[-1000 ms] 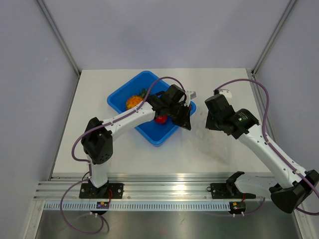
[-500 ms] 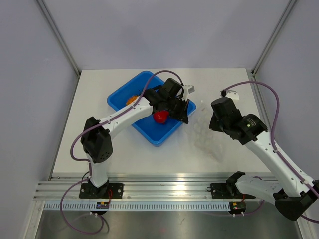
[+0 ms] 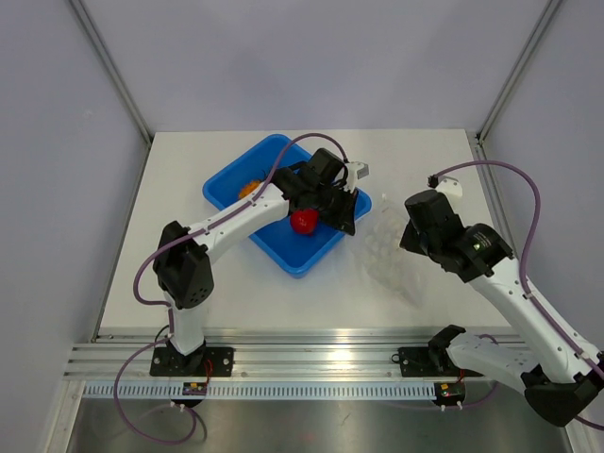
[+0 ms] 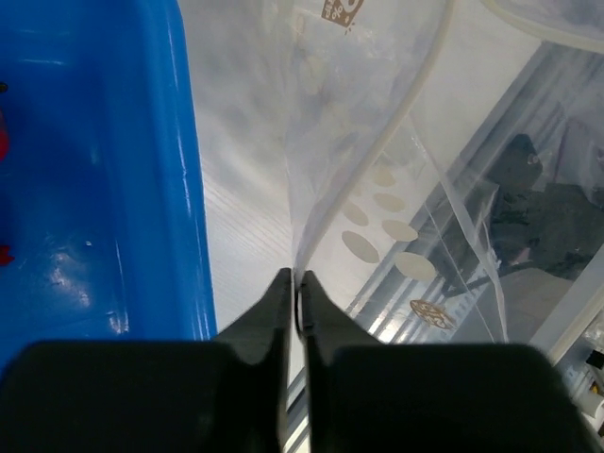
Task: Place the food in the zip-top bag and seal the zipper
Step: Open the zipper of the food storage bag at the center of the board.
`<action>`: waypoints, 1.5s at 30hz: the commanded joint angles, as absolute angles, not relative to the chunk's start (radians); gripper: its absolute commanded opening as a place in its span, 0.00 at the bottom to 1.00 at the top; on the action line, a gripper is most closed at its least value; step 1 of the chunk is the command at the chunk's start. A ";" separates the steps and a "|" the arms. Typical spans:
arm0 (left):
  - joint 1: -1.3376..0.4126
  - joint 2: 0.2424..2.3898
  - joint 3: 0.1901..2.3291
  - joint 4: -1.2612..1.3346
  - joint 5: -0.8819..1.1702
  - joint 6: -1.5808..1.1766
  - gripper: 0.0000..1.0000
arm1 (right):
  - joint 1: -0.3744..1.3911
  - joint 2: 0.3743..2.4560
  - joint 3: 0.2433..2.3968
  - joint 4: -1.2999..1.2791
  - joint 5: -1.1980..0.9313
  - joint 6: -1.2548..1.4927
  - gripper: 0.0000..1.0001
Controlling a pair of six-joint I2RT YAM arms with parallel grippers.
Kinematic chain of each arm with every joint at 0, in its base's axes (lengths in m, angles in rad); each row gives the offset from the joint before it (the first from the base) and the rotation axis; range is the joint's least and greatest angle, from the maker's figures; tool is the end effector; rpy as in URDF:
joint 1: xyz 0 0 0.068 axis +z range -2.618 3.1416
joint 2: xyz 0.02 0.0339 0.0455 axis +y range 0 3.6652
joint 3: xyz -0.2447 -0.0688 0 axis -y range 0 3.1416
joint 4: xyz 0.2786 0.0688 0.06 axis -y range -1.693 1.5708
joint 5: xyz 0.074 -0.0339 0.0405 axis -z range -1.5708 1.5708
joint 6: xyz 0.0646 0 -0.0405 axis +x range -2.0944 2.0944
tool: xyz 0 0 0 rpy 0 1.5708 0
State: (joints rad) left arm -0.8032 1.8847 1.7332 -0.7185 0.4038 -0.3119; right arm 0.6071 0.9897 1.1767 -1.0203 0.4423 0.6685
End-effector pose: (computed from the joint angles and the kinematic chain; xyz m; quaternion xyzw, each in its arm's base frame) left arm 0.3054 -0.3530 0.2615 0.2905 0.8758 -0.3378 0.1857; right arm 0.2107 0.1127 0.3308 0.1070 0.9072 0.0450 0.4044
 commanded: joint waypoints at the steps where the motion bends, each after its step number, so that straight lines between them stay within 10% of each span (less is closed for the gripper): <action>1: -0.810 1.876 1.787 -0.699 0.373 -0.298 0.17 | 0.612 1.005 1.186 -0.992 0.445 0.692 0.00; 12: -0.811 1.853 1.804 -0.744 0.331 -0.253 0.58 | 0.612 1.063 1.227 -0.991 0.440 0.660 0.00; 45: -0.574 1.885 1.612 -0.661 0.025 -0.357 0.99 | 0.612 1.100 1.246 -0.979 0.414 0.640 0.00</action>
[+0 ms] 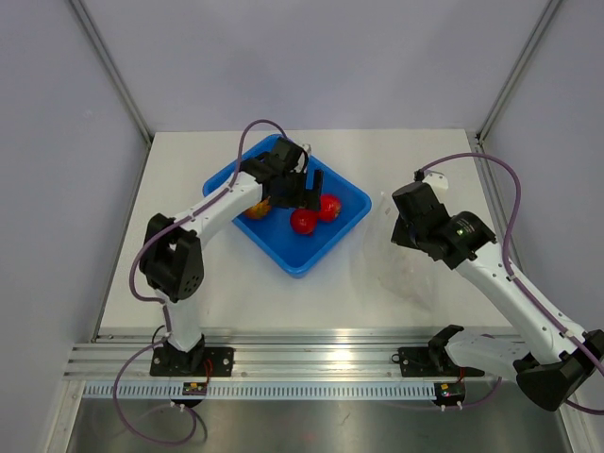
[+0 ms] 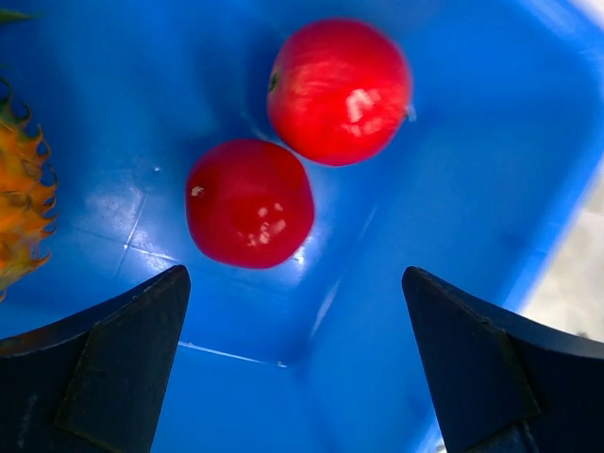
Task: Place the food in the zip-top bag and seal the zipper
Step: Open the zipper of the food storage bag at the center of the board, then pick up the fake fruit from the bin.
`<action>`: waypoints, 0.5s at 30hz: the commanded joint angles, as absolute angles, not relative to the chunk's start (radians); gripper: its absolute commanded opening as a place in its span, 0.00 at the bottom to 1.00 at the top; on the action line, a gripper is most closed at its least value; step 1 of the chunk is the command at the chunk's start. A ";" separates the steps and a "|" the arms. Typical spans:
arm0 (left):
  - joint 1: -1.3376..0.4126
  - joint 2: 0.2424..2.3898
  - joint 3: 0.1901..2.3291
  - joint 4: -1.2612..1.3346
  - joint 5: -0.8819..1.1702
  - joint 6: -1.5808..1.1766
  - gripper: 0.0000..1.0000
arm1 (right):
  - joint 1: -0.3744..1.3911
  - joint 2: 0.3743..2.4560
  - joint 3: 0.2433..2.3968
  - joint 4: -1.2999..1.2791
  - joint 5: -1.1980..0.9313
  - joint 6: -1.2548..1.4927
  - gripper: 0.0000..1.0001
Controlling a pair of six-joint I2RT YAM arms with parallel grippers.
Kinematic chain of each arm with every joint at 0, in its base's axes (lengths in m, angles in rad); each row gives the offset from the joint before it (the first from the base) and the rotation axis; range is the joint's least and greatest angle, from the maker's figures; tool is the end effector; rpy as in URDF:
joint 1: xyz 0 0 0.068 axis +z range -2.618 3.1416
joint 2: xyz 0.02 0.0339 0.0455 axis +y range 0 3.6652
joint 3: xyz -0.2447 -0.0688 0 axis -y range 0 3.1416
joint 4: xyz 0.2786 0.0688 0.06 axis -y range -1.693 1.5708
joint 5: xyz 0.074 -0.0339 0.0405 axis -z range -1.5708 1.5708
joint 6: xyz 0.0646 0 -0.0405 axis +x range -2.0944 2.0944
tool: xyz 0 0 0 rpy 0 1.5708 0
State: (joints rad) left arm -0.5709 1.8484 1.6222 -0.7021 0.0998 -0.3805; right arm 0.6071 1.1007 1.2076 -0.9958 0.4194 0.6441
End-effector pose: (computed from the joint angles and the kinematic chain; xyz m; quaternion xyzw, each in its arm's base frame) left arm 0.3793 -0.2512 0.2341 0.1058 0.9419 -0.1865 0.2587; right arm 0.2315 0.1288 0.3178 0.0866 0.9203 0.0325 0.3800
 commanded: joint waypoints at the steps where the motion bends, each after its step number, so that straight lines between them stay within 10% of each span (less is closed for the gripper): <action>1: -0.574 1.893 1.612 -0.657 0.023 -0.351 0.99 | 0.612 1.098 1.244 -0.979 0.416 0.641 0.00; 15: -0.574 2.049 1.671 -0.680 -0.008 -0.310 0.91 | 0.611 1.117 1.239 -0.956 0.400 0.643 0.00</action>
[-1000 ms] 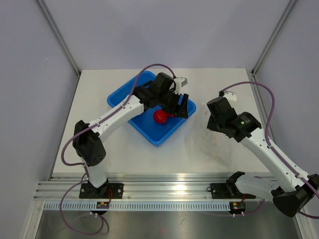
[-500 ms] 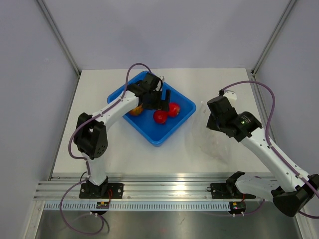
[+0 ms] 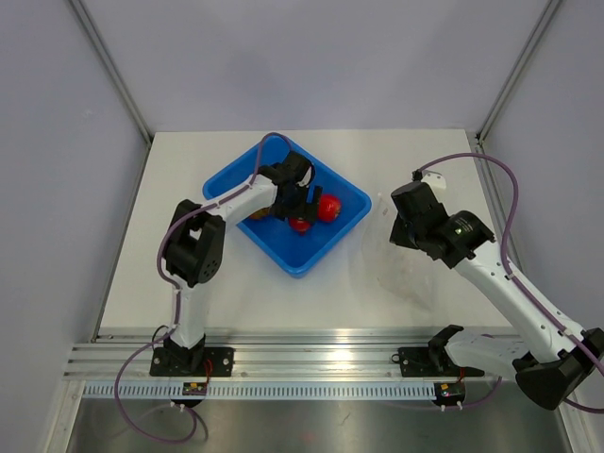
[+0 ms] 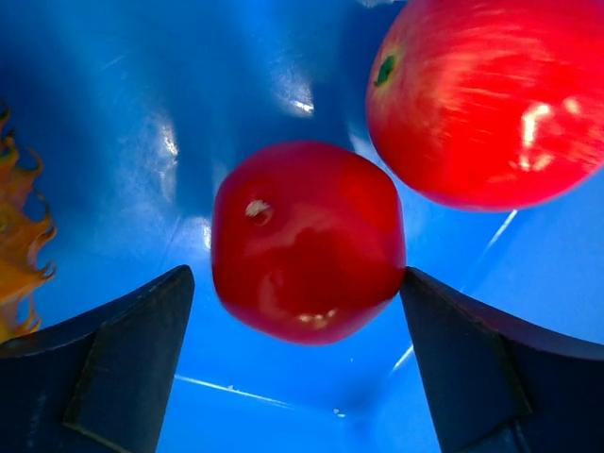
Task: Place the food in the zip-top bag and seal the zipper
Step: Pick up the fake fruit from the bin, then place the fake fruit in the zipper food storage bag.
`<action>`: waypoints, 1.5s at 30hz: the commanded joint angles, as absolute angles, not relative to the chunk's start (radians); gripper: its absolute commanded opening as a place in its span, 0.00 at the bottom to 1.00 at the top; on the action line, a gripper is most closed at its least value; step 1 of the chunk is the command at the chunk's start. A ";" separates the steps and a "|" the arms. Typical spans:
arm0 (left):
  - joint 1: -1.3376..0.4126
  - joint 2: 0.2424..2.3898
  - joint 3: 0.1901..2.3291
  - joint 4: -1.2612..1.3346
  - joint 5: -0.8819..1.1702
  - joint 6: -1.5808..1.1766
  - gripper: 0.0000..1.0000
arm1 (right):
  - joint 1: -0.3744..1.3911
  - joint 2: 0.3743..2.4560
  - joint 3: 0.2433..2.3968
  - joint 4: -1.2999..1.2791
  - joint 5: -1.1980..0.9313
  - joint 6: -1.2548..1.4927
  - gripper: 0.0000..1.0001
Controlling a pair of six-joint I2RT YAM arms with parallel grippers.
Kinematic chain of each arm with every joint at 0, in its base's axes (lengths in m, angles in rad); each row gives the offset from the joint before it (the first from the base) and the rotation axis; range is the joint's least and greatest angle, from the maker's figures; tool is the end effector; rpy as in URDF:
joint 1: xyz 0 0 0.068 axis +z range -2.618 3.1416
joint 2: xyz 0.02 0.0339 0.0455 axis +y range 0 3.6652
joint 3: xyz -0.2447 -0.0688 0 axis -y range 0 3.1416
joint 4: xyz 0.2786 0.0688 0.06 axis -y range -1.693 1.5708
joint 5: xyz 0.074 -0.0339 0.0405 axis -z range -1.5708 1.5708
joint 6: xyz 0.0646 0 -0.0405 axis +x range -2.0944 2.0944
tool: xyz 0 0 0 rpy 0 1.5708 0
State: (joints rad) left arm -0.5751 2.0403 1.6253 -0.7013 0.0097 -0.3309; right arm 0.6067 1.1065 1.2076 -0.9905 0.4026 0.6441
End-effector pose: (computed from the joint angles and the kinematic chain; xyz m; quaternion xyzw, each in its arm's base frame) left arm 0.3946 -0.2565 0.1498 0.1197 0.9669 -0.1029 0.2005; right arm 0.2326 0.1306 0.3165 0.0841 0.9221 0.0389 0.3758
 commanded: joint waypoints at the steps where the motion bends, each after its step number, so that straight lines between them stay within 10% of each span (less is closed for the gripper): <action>1: -0.574 2.048 1.664 -0.678 -0.006 -0.308 0.89 | 0.612 1.117 1.236 -0.954 0.399 0.643 0.00; 7: -0.574 1.993 1.644 -0.666 -0.011 -0.313 0.56 | 0.612 1.109 1.232 -0.956 0.402 0.643 0.00; 25: -0.696 1.566 1.629 -0.716 0.182 -0.337 0.54 | 0.614 1.132 1.215 -0.907 0.367 0.647 0.00; 45: -0.831 1.692 1.615 -0.497 0.502 -0.531 0.53 | 0.612 1.101 1.221 -0.873 0.290 0.670 0.00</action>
State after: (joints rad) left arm -0.8284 1.6676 1.5635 -0.5465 0.4690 -0.5102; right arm 0.6071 1.1305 1.2072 -0.9024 0.3035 0.6556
